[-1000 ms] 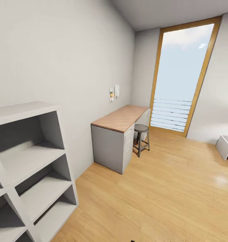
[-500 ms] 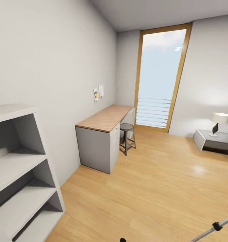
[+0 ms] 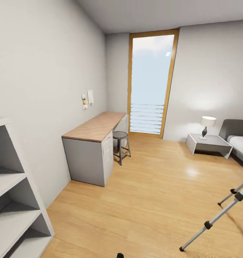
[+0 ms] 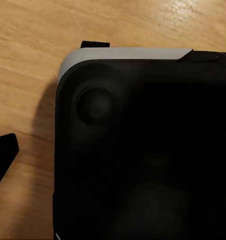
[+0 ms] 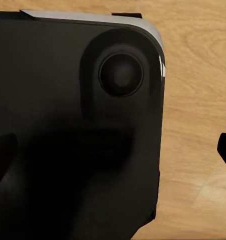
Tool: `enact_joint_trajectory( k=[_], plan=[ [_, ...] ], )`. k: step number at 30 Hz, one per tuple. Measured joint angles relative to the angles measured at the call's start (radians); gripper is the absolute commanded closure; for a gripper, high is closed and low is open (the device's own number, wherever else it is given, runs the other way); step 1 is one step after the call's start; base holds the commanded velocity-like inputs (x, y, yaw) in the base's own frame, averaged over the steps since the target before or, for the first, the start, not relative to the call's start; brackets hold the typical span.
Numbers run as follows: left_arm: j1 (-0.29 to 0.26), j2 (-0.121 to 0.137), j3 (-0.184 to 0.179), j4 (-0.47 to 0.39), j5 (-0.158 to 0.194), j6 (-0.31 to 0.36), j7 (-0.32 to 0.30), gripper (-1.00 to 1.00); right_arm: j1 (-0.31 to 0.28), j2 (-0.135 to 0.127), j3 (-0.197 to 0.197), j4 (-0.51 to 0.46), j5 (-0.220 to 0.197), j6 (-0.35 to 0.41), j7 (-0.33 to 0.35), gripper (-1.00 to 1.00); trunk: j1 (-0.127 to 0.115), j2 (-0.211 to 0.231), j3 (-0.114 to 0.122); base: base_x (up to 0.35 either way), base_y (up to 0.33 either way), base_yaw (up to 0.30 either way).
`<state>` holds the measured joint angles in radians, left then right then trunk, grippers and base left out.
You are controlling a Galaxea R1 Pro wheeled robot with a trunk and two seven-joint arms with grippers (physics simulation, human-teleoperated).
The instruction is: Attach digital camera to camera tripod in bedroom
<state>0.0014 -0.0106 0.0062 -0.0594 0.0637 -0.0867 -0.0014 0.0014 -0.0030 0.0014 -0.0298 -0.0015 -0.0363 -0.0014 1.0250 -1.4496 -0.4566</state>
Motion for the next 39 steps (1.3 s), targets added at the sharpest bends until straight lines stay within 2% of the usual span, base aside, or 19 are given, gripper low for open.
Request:
enact_joint_trajectory(
  k=[18,26,39],
  plan=[
    [0.0,0.0,0.0,0.0,0.0,0.0,0.0,-1.0,0.0,0.0,0.001,0.0,0.001,0.0,0.0,-1.0,0.0,0.0,0.0,0.0,0.007,-0.286],
    [0.0,-0.001,0.0,0.0,-0.001,0.0,0.0,-1.0,0.0,-0.002,0.002,0.0,0.003,0.002,0.0,-1.0,0.0,0.0,0.0,0.0,0.124,-0.061],
    [0.0,-0.001,-0.001,0.0,-0.001,0.005,0.0,-1.0,0.0,-0.003,0.003,0.001,0.002,0.002,0.0,-1.0,0.0,0.0,0.0,0.0,0.304,-0.002]
  ],
)
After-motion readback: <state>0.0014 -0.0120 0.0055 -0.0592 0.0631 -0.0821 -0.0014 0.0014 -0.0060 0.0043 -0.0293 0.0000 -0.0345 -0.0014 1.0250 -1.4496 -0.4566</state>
